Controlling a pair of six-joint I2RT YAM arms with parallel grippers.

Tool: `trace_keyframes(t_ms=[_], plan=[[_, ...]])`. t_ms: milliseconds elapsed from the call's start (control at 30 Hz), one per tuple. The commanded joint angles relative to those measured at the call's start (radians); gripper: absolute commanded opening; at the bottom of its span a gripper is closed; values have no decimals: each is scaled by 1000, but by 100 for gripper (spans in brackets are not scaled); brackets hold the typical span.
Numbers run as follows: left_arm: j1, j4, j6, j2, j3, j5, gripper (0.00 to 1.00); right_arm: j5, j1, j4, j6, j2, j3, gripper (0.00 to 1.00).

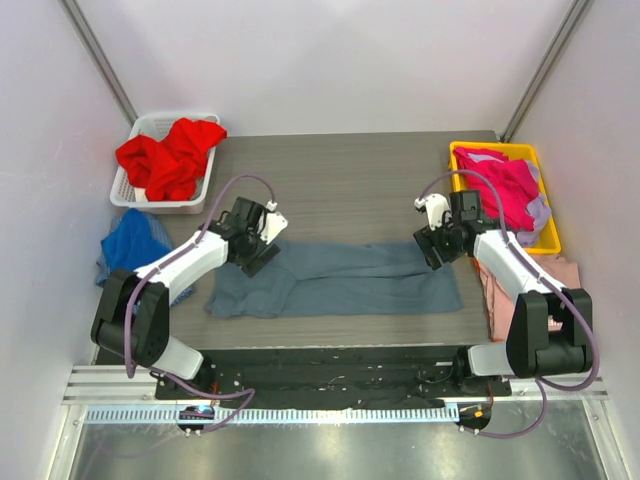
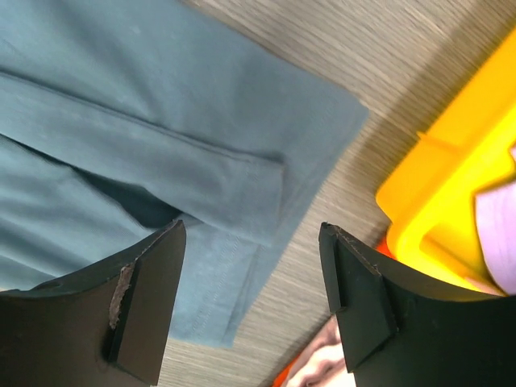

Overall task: Fold and stack the t-shirts
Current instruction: Fold the other side of the tshirt into a rectangle, then rotate the tshirt 90 degrees

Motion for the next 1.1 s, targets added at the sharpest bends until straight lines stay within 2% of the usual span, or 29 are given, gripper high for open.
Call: trace_keyframes(t_ms=[0, 267, 467, 633, 1067], plan=[[3, -65, -29, -47, 15, -39, 80, -53, 20, -20, 17, 46, 78, 75], [3, -143, -21, -61, 10, -47, 81, -88, 58, -80, -20, 84, 107, 77], [3, -112, -41, -57, 18, -51, 81, -6, 66, 3, 8, 73, 102, 77], [3, -114, -44, -23, 37, -39, 81, 41, 67, 21, 0, 136, 130, 77], [3, -106, -49, 26, 21, -74, 81, 21, 66, 47, 27, 198, 154, 74]])
